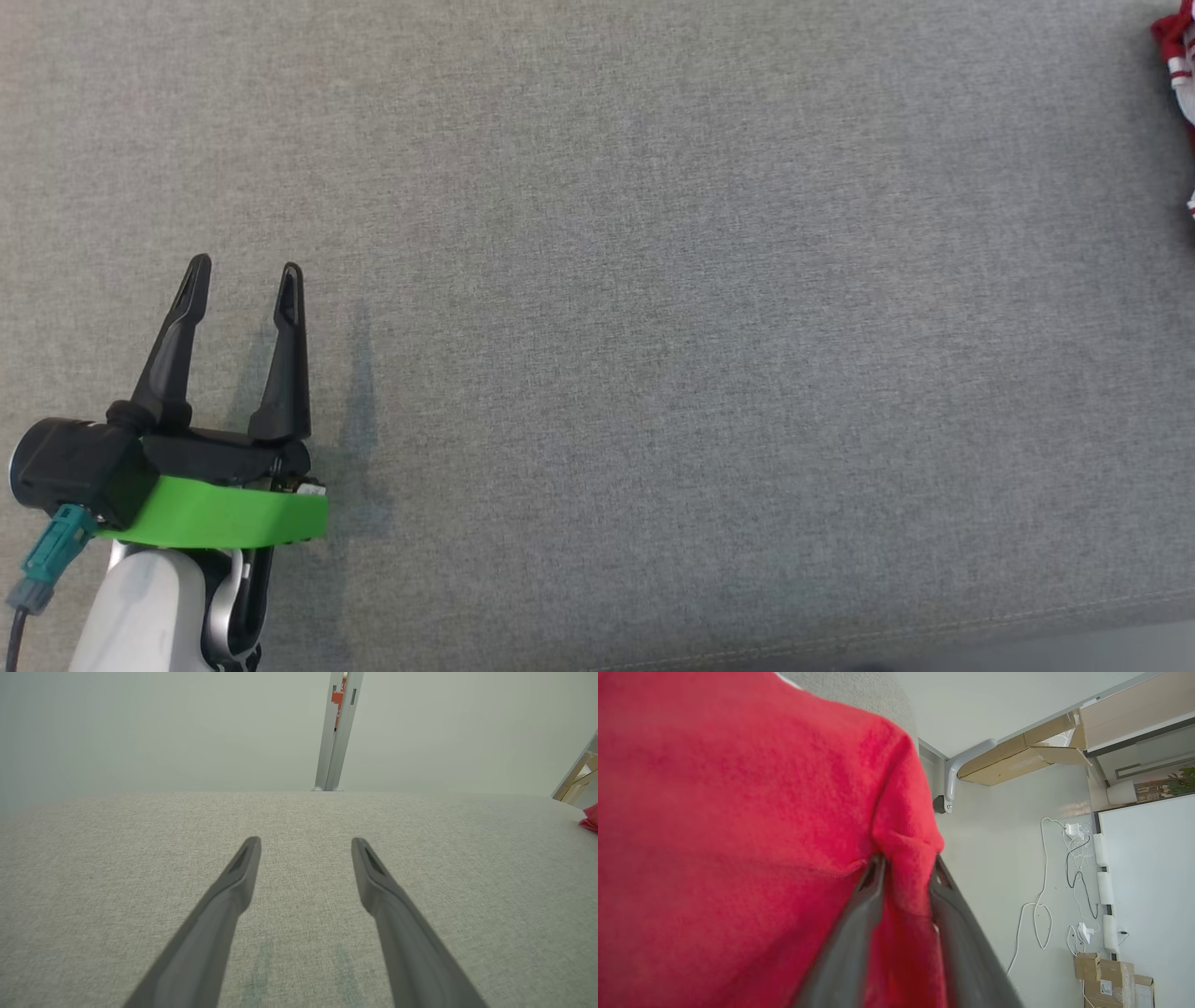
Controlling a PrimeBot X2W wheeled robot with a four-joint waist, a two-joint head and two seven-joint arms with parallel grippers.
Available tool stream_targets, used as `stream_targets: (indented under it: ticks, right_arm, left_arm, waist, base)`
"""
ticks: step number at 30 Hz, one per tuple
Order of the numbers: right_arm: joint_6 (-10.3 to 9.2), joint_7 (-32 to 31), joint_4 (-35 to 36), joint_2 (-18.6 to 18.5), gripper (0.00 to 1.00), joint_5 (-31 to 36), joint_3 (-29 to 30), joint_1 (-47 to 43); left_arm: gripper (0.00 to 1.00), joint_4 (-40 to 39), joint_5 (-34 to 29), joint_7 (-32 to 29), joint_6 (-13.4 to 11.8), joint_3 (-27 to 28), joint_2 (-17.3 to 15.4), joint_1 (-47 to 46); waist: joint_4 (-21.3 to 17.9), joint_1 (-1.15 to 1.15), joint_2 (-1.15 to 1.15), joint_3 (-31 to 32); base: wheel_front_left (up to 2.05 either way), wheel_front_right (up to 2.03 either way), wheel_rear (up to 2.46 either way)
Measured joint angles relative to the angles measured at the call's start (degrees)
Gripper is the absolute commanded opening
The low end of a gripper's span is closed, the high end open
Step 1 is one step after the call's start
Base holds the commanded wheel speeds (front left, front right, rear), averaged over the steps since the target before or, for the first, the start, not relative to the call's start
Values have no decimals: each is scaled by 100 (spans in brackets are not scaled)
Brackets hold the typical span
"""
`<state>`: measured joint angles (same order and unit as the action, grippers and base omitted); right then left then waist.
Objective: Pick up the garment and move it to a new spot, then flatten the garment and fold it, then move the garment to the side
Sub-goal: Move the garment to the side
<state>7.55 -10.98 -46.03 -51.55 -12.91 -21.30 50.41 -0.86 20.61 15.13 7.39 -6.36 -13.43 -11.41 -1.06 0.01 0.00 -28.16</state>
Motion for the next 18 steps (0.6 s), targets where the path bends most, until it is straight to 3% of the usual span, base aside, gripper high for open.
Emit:
stream_targets:
  ticks: [10,18]
  right_arm:
    - [0,576,-15,649,100,458,1065,-450]
    - [0,1524,935,1761,100,227,1940,-1372]
  left_arm:
    - [100,232,44,0,-15,-45,62,-16]
    - [100,483,96,1,-42,143,300,350]
  waist:
    - [-2,0,0,350]
    - [-14,0,0,1028]
  base:
    - [0,0,0]
    - [0,0,0]
